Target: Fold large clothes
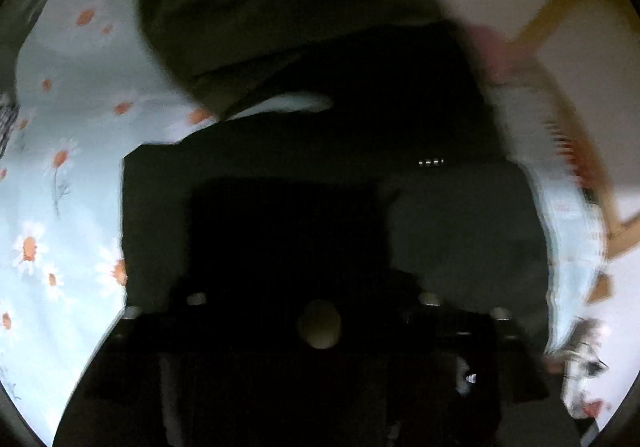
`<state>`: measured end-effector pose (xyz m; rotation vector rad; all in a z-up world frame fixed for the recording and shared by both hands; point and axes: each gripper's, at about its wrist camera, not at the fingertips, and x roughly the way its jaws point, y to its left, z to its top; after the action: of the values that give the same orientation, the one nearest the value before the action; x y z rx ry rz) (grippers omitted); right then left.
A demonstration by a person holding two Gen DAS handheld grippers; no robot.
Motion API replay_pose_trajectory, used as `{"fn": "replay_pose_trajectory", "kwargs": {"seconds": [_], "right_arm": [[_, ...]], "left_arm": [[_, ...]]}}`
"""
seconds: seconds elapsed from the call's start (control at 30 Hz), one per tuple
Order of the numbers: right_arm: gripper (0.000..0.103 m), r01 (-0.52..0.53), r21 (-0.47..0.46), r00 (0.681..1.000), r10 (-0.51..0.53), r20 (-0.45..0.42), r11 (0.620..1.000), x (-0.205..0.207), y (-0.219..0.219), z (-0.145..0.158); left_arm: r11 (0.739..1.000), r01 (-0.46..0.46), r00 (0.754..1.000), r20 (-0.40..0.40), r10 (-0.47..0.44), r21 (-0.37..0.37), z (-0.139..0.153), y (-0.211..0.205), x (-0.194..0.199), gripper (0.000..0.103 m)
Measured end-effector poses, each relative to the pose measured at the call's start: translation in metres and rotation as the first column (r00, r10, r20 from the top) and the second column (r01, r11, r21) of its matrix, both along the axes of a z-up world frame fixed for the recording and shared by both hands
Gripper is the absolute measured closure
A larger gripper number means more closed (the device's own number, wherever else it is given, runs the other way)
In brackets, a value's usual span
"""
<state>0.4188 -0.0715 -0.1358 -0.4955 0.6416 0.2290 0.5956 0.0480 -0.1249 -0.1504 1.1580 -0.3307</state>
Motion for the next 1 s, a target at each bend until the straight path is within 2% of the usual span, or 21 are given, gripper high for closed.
{"fn": "replay_pose_trajectory", "kwargs": {"seconds": [0.03, 0.07, 0.13, 0.2, 0.23, 0.3, 0.33, 0.43, 0.47, 0.5, 0.57, 0.6, 0.63, 0.67, 0.73, 0.8, 0.83, 0.87, 0.9, 0.97, 1.0], "right_arm": [[0.07, 0.011, 0.012, 0.999, -0.011, -0.043, 1.0, 0.007, 0.002, -0.01], [0.062, 0.015, 0.03, 0.998, -0.013, -0.067, 0.999, 0.01, 0.001, -0.014], [0.049, 0.006, 0.05, 0.996, -0.002, -0.085, 0.999, 0.005, -0.004, -0.01], [0.008, -0.072, 0.167, 0.989, 0.092, -0.113, 0.983, -0.01, -0.018, 0.009], [0.005, -0.123, 0.242, 0.984, 0.15, -0.096, 0.962, -0.022, -0.029, 0.024], [0.004, -0.157, 0.323, 0.983, 0.179, -0.041, 0.933, -0.039, -0.053, 0.051], [0.004, -0.141, 0.337, 0.988, 0.154, -0.011, 0.931, -0.043, -0.068, 0.063], [0.004, 0.058, 0.313, 0.998, -0.067, 0.016, 0.948, -0.022, -0.117, 0.076], [0.004, 0.147, 0.328, 0.989, -0.15, -0.018, 0.933, -0.005, -0.139, 0.07], [0.004, 0.234, 0.36, 0.972, -0.217, -0.088, 0.903, 0.013, -0.16, 0.06], [0.004, 0.346, 0.395, 0.935, -0.276, -0.224, 0.851, 0.043, -0.187, 0.032], [0.004, 0.373, 0.379, 0.921, -0.288, -0.262, 0.847, 0.048, -0.191, 0.02], [0.004, 0.395, 0.32, 0.903, -0.3, -0.306, 0.861, 0.055, -0.189, 0.003], [0.003, 0.39, 0.265, 0.905, -0.315, -0.285, 0.882, 0.055, -0.18, -0.006], [0.003, 0.39, 0.224, 0.911, -0.34, -0.233, 0.893, 0.05, -0.173, -0.014], [0.003, 0.392, 0.245, 0.912, -0.338, -0.234, 0.887, 0.045, -0.178, -0.018], [0.003, 0.386, 0.254, 0.914, -0.33, -0.237, 0.887, 0.044, -0.178, -0.019], [0.003, 0.377, 0.261, 0.917, -0.318, -0.241, 0.889, 0.043, -0.181, -0.02], [0.003, 0.37, 0.261, 0.919, -0.311, -0.24, 0.892, 0.041, -0.18, -0.023], [0.003, 0.357, 0.26, 0.924, -0.298, -0.238, 0.897, 0.04, -0.184, -0.028], [0.003, 0.357, 0.261, 0.924, -0.299, -0.237, 0.897, 0.04, -0.188, -0.031]], "left_arm": [[1.0, -0.006, 1.0, -0.022, 0.006, 0.001, -0.01, 0.016, 0.013, 0.035], [0.999, -0.01, 0.999, -0.043, 0.008, -0.042, -0.024, 0.023, 0.019, 0.033], [0.995, -0.026, 1.0, -0.017, 0.024, -0.101, -0.026, 0.031, 0.018, 0.029], [0.991, -0.033, 0.999, 0.019, 0.036, -0.127, -0.023, 0.034, 0.014, 0.025], [0.99, -0.041, 0.998, 0.036, 0.046, -0.133, -0.02, 0.036, 0.013, 0.022], [0.987, -0.065, 0.994, 0.082, 0.077, -0.145, -0.01, 0.045, 0.006, 0.018], [0.987, -0.088, 0.988, 0.115, 0.104, -0.131, -0.003, 0.05, 0.003, 0.013], [0.98, -0.176, 0.961, 0.198, 0.192, -0.092, 0.02, 0.063, -0.009, 0.011], [0.971, -0.22, 0.946, 0.221, 0.237, -0.097, 0.029, 0.069, -0.008, 0.01], [0.958, -0.258, 0.93, 0.239, 0.281, -0.122, 0.038, 0.073, -0.009, 0.008], [0.958, -0.248, 0.927, 0.252, 0.278, -0.146, 0.051, 0.067, -0.016, 0.006], [0.968, -0.218, 0.932, 0.268, 0.245, -0.126, 0.056, 0.047, -0.017, 0.006], [0.973, -0.203, 0.932, 0.282, 0.226, -0.109, 0.057, 0.039, -0.021, 0.006], [0.98, -0.185, 0.93, 0.31, 0.199, -0.073, 0.057, 0.021, -0.029, 0.006], [0.987, -0.16, 0.927, 0.343, 0.153, -0.007, 0.043, -0.013, -0.043, 0.006], [0.986, -0.139, 0.939, 0.328, 0.1, 0.096, 0.015, -0.046, -0.05, 0.006], [0.977, -0.148, 0.944, 0.317, 0.093, 0.156, 0.0, -0.056, -0.052, 0.006], [0.957, -0.169, 0.943, 0.32, 0.088, 0.236, -0.017, -0.068, -0.052, 0.006], [0.943, -0.175, 0.942, 0.328, 0.076, 0.284, -0.028, -0.073, -0.052, 0.006], [0.925, -0.182, 0.928, 0.368, 0.05, 0.334, -0.045, -0.079, -0.052, 0.005], [0.923, -0.186, 0.924, 0.38, 0.048, 0.336, -0.048, -0.08, -0.052, 0.005]]}}
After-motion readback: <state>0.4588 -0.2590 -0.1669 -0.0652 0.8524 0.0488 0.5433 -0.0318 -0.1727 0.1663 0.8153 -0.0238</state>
